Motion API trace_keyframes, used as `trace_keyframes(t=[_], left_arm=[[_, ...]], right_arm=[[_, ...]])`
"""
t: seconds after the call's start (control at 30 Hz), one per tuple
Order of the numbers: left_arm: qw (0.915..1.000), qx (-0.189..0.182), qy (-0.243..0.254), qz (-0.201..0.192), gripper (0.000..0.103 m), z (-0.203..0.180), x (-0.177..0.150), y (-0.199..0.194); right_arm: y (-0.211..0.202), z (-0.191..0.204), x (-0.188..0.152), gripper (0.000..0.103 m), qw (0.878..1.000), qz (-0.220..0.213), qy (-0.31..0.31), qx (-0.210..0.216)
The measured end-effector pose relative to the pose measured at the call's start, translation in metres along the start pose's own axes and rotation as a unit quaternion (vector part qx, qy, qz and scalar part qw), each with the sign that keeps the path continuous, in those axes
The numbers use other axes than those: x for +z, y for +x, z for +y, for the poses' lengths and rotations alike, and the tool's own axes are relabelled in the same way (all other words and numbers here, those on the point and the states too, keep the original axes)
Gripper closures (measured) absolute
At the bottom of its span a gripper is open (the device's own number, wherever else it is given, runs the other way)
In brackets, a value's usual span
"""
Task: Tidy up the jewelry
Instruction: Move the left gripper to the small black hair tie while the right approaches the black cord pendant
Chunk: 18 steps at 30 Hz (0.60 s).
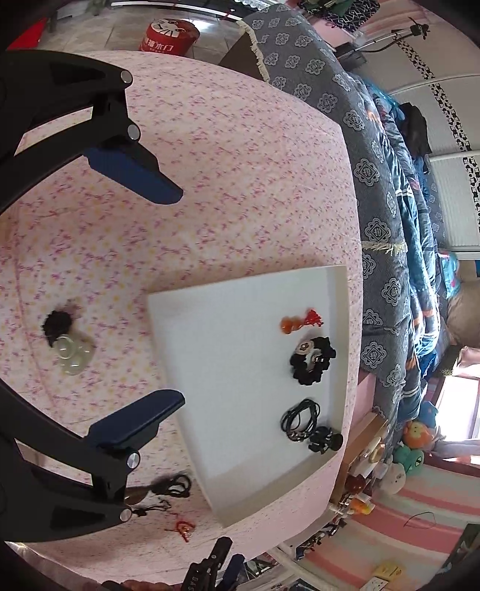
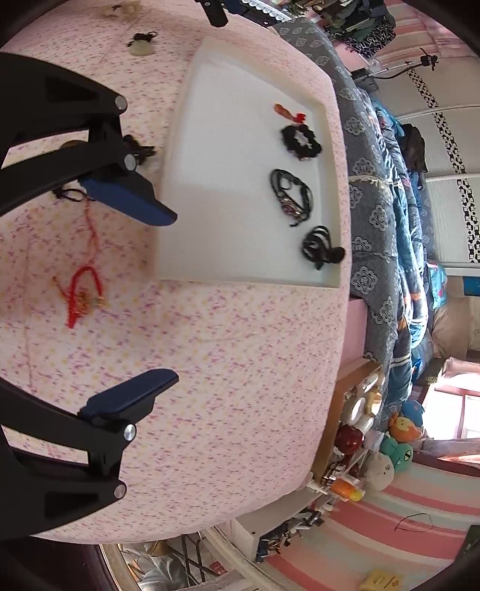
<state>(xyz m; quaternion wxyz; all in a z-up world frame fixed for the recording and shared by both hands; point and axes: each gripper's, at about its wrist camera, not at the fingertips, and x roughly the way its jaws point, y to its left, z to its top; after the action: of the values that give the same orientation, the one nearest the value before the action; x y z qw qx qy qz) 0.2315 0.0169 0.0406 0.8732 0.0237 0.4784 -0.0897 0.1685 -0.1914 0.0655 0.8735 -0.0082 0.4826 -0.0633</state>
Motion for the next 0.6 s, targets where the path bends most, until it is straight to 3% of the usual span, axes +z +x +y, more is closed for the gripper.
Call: trace_keyframes(t=[0.43,0.6], left_arm=[[0.9996,-0.013,-0.018,0.018,0.008,0.003,-0.067,-0.012],[0.9997,-0.016,-0.002,0.016,0.012,-0.008,-0.085,-0.014]], right_arm=[[-0.016,0.013,-0.062,0.023,0.999,-0.006,0.003,0.041],[-0.015,0.022,-0.076,0.023,0.999,0.002,-0.004,0.049]])
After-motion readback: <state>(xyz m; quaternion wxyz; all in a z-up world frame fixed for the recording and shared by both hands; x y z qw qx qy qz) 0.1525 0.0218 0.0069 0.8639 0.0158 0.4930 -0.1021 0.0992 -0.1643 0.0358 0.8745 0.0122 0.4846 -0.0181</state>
